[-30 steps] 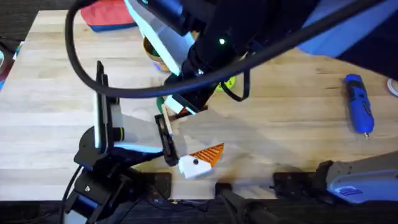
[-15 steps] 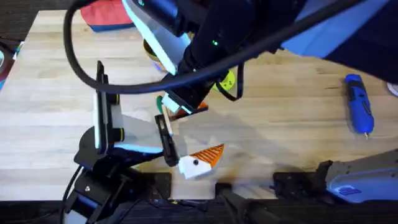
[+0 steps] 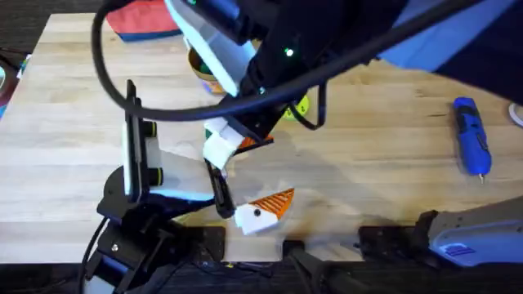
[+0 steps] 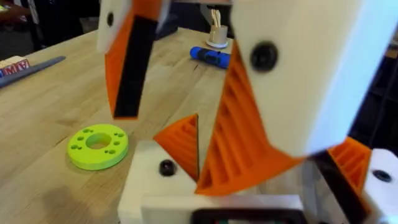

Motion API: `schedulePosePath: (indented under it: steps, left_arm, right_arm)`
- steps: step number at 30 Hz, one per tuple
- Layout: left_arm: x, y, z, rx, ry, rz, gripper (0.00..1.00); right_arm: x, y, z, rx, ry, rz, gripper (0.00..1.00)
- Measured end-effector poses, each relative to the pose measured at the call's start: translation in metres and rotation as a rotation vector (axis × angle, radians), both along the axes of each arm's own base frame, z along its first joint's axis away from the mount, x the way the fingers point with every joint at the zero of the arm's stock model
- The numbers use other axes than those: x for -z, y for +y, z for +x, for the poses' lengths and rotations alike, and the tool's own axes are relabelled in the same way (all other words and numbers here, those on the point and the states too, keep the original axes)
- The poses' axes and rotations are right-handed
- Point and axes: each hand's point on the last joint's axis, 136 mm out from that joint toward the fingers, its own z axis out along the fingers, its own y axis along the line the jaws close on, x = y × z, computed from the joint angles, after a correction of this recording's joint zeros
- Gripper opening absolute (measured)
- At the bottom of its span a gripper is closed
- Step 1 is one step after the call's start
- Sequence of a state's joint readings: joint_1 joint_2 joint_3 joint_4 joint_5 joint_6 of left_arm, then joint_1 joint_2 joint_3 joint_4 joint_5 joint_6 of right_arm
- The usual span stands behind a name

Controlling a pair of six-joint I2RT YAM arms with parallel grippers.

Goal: Pick up the gripper from the table and insert it into the empty holder that is missing its gripper. Then pick up a screw, insert it into the mounting hole, and use the screwdriver to tighten it. Finally, clean up the table by picking up the vegetable and placing it into the bucket.

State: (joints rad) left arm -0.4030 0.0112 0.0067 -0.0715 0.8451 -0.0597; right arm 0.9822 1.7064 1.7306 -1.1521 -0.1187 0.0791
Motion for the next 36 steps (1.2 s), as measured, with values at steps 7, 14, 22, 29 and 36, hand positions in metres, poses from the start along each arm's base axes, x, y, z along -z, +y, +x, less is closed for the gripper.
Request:
schedulePosePath:
  steps: [7,14,22,29,36]
  left_arm:
    - [0.000,0.000,0.000,0.000,-0.002,0.000,0.988]
    - [0.000,0.000,0.000,0.000,-0.002,0.000,0.988]
    - [0.000,0.001,0.002,-0.013,-0.004,0.001,0.814]
    - [0.000,0.002,0.005,-0.029,-0.010,0.003,0.200]
    - [0.000,0.002,0.005,-0.029,-0.014,0.004,0.019]
  right_arm:
    - [-0.035,-0.039,0.007,0.079,-0.021,0.044,0.993]
    - [-0.086,-0.108,0.005,0.216,-0.085,0.114,0.994]
    - [-0.093,-0.131,-0.028,0.207,-0.108,0.233,0.992]
    - [-0.069,-0.139,-0.056,0.221,-0.041,0.310,0.993]
    - [-0.067,-0.149,-0.072,0.266,-0.017,0.353,0.993]
